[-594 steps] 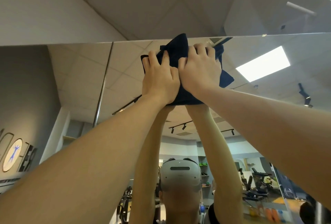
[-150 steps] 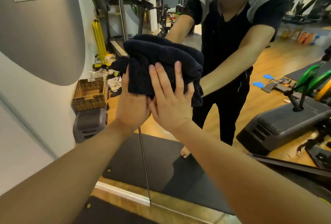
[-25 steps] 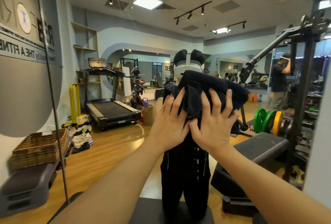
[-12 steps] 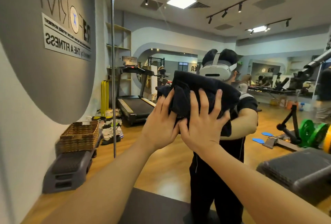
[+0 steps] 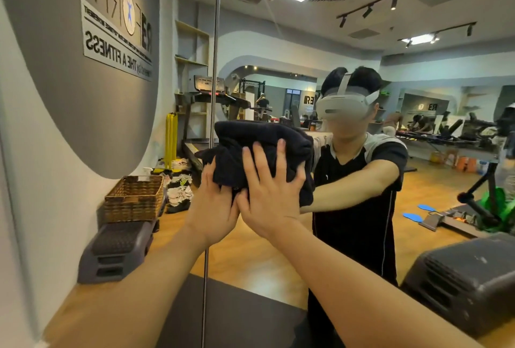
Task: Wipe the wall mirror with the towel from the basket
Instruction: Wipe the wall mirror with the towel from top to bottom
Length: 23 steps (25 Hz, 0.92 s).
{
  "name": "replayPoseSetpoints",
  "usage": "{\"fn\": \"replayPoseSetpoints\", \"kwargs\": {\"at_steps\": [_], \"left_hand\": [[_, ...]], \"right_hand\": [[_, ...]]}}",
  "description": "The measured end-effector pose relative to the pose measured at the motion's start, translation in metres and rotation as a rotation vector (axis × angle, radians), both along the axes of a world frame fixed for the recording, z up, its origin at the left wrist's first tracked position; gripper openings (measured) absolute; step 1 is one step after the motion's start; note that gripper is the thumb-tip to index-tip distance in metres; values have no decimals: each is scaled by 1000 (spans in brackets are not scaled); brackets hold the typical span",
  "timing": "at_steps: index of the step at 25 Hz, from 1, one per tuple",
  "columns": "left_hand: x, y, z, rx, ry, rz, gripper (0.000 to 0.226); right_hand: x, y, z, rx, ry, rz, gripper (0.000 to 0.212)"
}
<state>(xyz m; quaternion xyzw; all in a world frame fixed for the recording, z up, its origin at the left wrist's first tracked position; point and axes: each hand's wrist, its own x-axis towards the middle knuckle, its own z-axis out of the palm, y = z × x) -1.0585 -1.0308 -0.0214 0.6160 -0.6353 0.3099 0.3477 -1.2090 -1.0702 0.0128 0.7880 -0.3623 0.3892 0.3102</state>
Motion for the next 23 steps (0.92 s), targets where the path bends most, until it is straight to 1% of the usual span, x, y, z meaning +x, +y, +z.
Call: {"fn": "replayPoseSetpoints", "kwargs": {"at_steps": [3,6,9,11,13,16,17,19,21,23], "left_hand": [[-10,9,-26,-18,-18,40,60],[-32,13,-67,102,-104,73,61],[-86,13,-112,218,-192,62,65],[-149,13,-127,180,-201,-34,75],[-219,9,-124,115,-173,-154,80],[-304,-8,-85,68,-93,-307,82],[-326,-16,-63,58,-70,-345,82],[-365,-31,-1,-29,-24,-383,82],[-381,-41,75,-88,41,-367,84],[-368,-43,143,-96,85,-377,86]], "right_hand": [[-3,4,-26,1,89,25,76],[-33,7,-70,-19,109,39,77],[-105,3,-127,-24,143,-9,89],[-174,-1,-155,-31,154,-78,94],[-248,0,-157,-16,149,-138,87],[-341,-1,-116,6,108,-203,75],[-361,-3,-92,-3,71,-210,71],[-389,-11,-30,-45,-37,-213,65],[-388,-19,46,-89,-126,-187,61],[-362,-24,113,-101,-188,-139,60]]}}
